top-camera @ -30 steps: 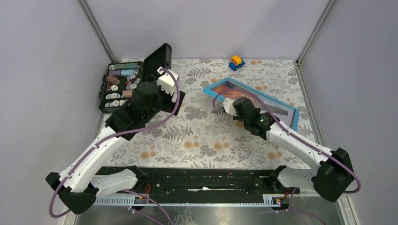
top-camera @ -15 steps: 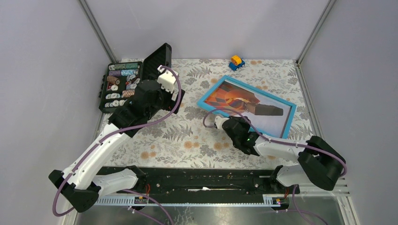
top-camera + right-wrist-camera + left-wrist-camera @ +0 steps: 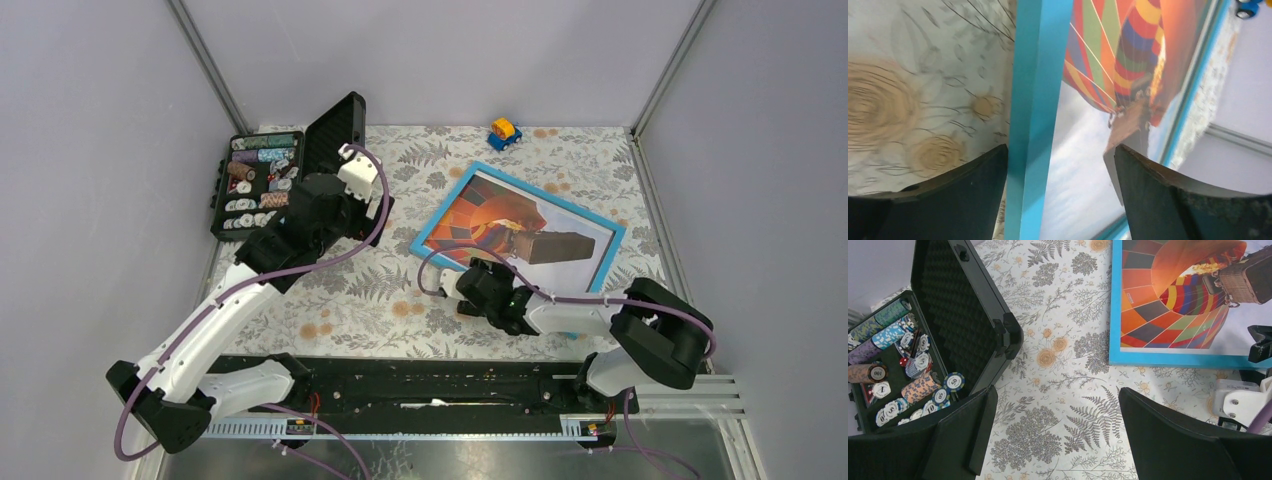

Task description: Take the photo out of the frame

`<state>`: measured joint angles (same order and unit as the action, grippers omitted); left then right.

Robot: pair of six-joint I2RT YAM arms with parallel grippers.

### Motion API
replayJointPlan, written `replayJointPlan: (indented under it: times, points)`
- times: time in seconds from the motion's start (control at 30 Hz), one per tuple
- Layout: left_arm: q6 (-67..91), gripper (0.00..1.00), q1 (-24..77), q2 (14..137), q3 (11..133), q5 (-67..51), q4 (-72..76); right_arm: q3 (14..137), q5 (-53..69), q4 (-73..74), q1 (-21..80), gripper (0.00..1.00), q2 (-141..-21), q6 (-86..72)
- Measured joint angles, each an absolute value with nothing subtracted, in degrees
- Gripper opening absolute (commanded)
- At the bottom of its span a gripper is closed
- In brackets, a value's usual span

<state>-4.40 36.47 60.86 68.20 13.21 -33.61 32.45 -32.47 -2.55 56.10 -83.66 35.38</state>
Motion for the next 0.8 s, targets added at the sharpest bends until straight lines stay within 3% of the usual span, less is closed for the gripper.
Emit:
replayJointPlan:
  times: [0.1, 0.47, 0.67, 0.8]
  points:
    - [-4.43, 0.99, 36.32, 60.88, 68.10, 12.99, -33.95, 34.74, -28.34, -0.12, 56.14, 1.00, -83.59, 34.33]
    - [-4.69, 0.99, 35.14, 65.19, 68.38, 4.82, -35.99, 42.70, -1.93, 15.81, 53.84, 1.00, -75.61, 27.73]
    - [-9.41, 0.99, 34.65, 67.26, 68.45, -5.87, -38.09, 55.16, 13.28, 22.55, 27.66, 1.00, -73.45, 26.98]
    - [-13.89, 0.99, 35.64, 71.50, 68.97, -12.67, -40.82, 65.52, 21.06, 27.00, 11.05, 1.00, -79.31, 27.57]
